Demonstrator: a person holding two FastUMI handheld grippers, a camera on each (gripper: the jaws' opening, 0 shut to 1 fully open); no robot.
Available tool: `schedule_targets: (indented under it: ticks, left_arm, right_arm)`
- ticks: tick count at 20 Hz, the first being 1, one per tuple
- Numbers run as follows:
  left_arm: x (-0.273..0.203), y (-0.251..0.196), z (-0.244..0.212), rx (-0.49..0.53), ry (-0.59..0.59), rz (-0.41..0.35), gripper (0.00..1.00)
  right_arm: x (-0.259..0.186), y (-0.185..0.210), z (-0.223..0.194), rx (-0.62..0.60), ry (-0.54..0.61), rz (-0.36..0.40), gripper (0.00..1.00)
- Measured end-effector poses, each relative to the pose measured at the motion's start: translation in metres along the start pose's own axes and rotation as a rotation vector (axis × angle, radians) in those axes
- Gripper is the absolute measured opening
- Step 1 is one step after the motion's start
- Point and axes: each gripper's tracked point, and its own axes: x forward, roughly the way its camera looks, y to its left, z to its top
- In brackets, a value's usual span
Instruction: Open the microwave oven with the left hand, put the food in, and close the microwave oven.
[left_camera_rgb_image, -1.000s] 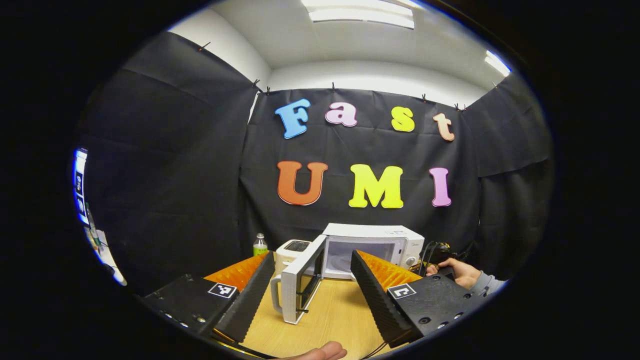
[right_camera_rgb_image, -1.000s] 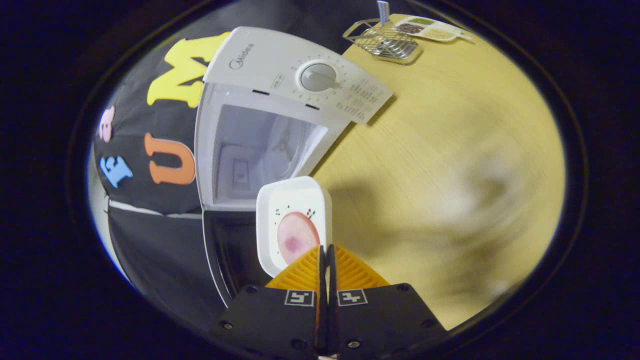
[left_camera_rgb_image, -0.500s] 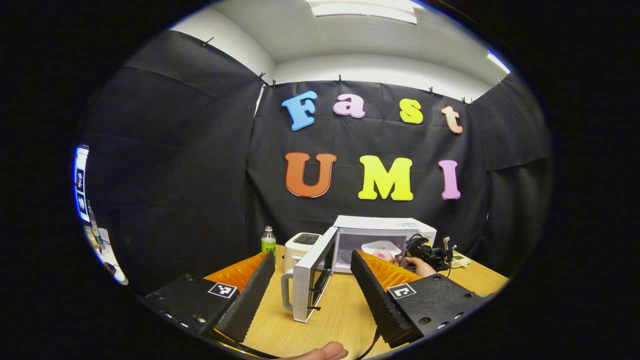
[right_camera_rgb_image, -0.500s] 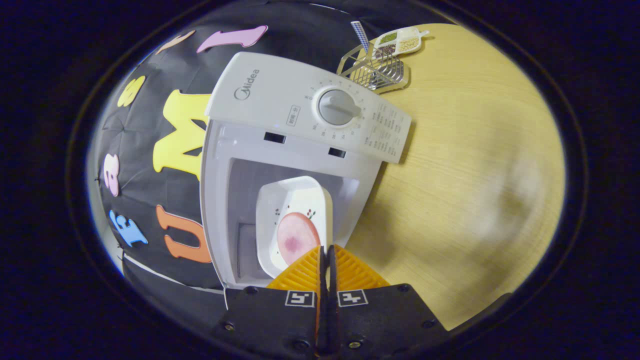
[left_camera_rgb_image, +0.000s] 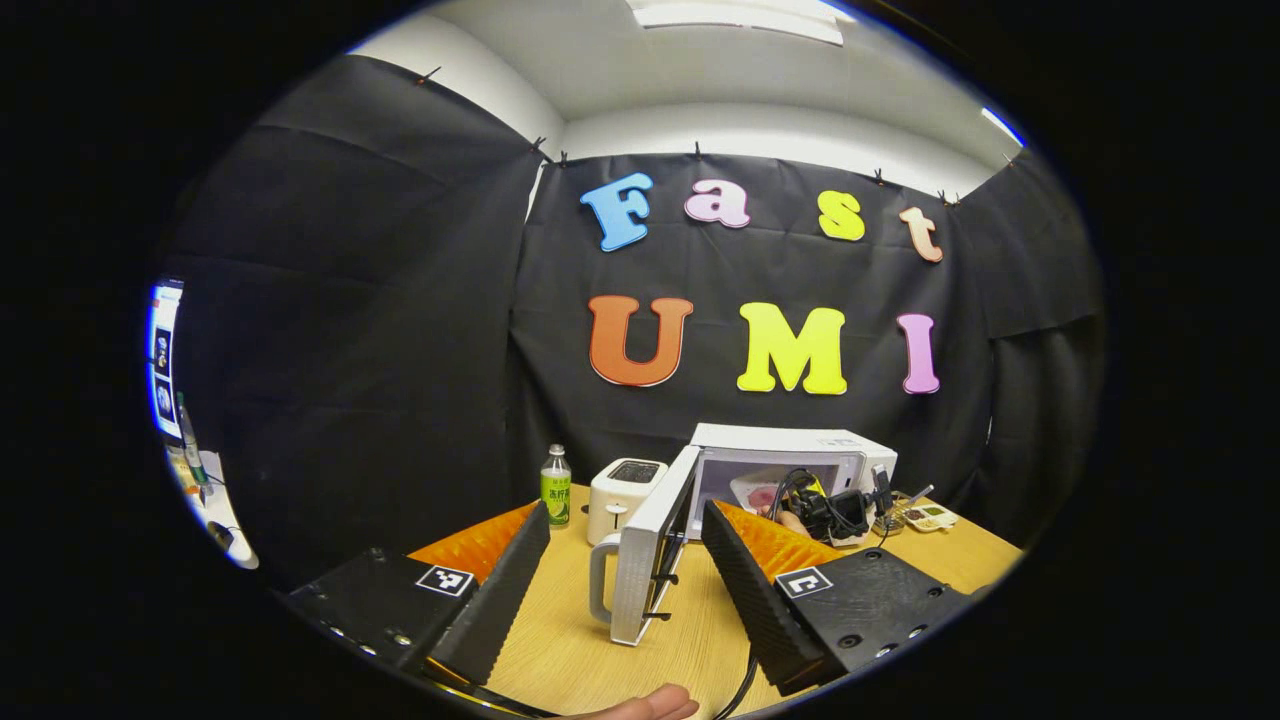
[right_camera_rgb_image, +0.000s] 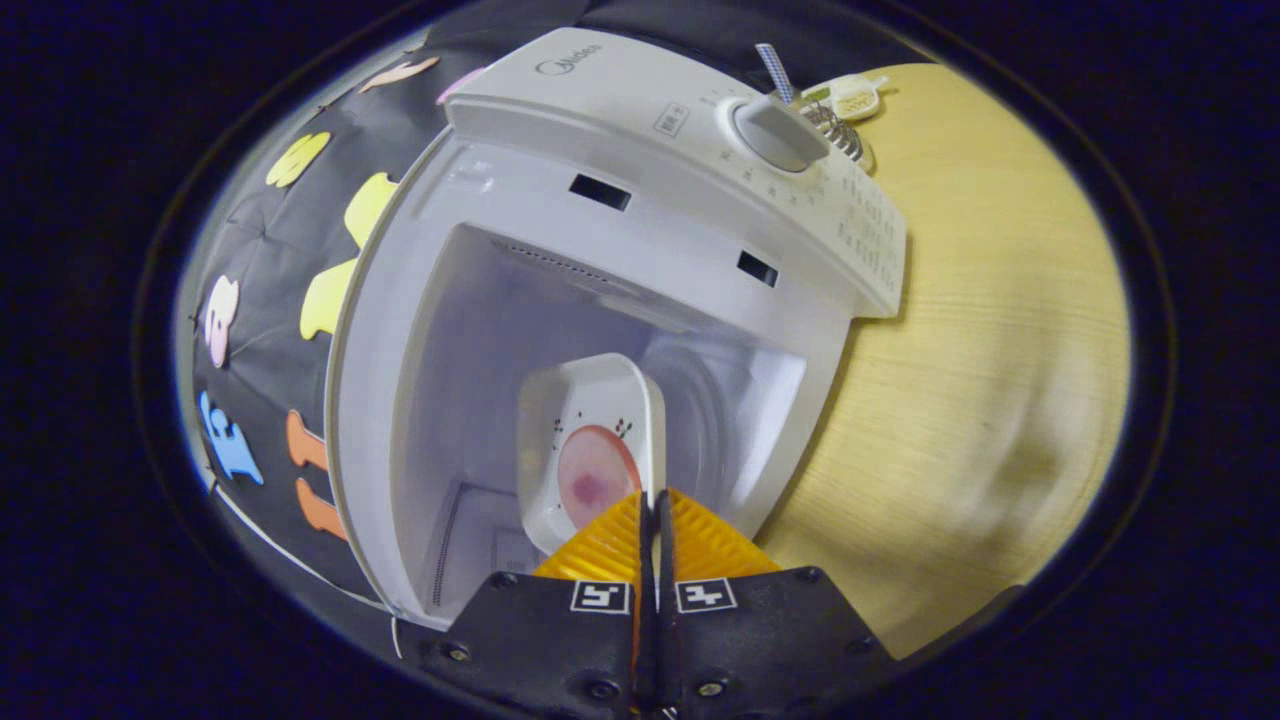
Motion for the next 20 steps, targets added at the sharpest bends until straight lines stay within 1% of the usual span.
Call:
schedule_targets:
  ticks: [4, 6, 8, 9, 10, 13, 14, 15, 16, 18, 19, 20]
  left_arm:
    - [0.006, 0.0, -0.01, 0.006, 0.021, -0.002, 0.94]
    - [0.009, -0.005, -0.013, 0.01, 0.024, -0.011, 0.94]
    - [0.012, -0.011, -0.017, 0.015, 0.033, -0.027, 0.94]
    - [0.012, -0.012, -0.018, 0.021, 0.039, -0.029, 0.94]
    - [0.012, -0.011, -0.019, 0.029, 0.042, -0.026, 0.94]
    - [0.01, -0.008, -0.019, 0.045, 0.038, -0.014, 0.94]
    - [0.009, -0.006, -0.018, 0.042, 0.037, -0.006, 0.94]
    - [0.007, -0.006, -0.018, 0.035, 0.04, -0.008, 0.94]
    - [0.005, -0.007, -0.018, 0.022, 0.045, -0.016, 0.93]
    - [-0.001, -0.004, -0.012, -0.005, 0.041, -0.018, 0.94]
    - [-0.003, 0.0, -0.009, -0.011, 0.032, -0.015, 0.94]
    - [-0.004, 0.004, -0.008, -0.015, 0.027, -0.009, 0.94]
  right_arm:
    - [0.014, -0.005, 0.0, -0.057, -0.057, -0.009, 0.04]
    - [0.018, -0.005, -0.003, -0.137, -0.08, -0.007, 0.07]
    - [0.022, -0.005, 0.001, -0.195, -0.13, -0.002, 0.11]
    - [0.02, -0.012, 0.004, -0.222, -0.146, -0.026, 0.13]
    - [0.021, -0.012, 0.003, -0.248, -0.156, -0.029, 0.13]
    - [0.024, -0.011, -0.005, -0.32, -0.134, 0.001, 0.21]
    - [0.022, -0.012, -0.008, -0.335, -0.119, -0.005, 0.22]
    - [0.018, -0.012, -0.011, -0.344, -0.1, 0.002, 0.14]
    - [0.012, -0.013, -0.013, -0.351, -0.08, -0.004, 0.26]
    - [0.0, -0.015, -0.017, -0.375, -0.033, 0.008, 0.31]
    - [-0.008, -0.014, -0.02, -0.386, -0.012, 0.021, 0.4]
    - [-0.016, -0.014, -0.02, -0.403, 0.005, 0.037, 0.42]
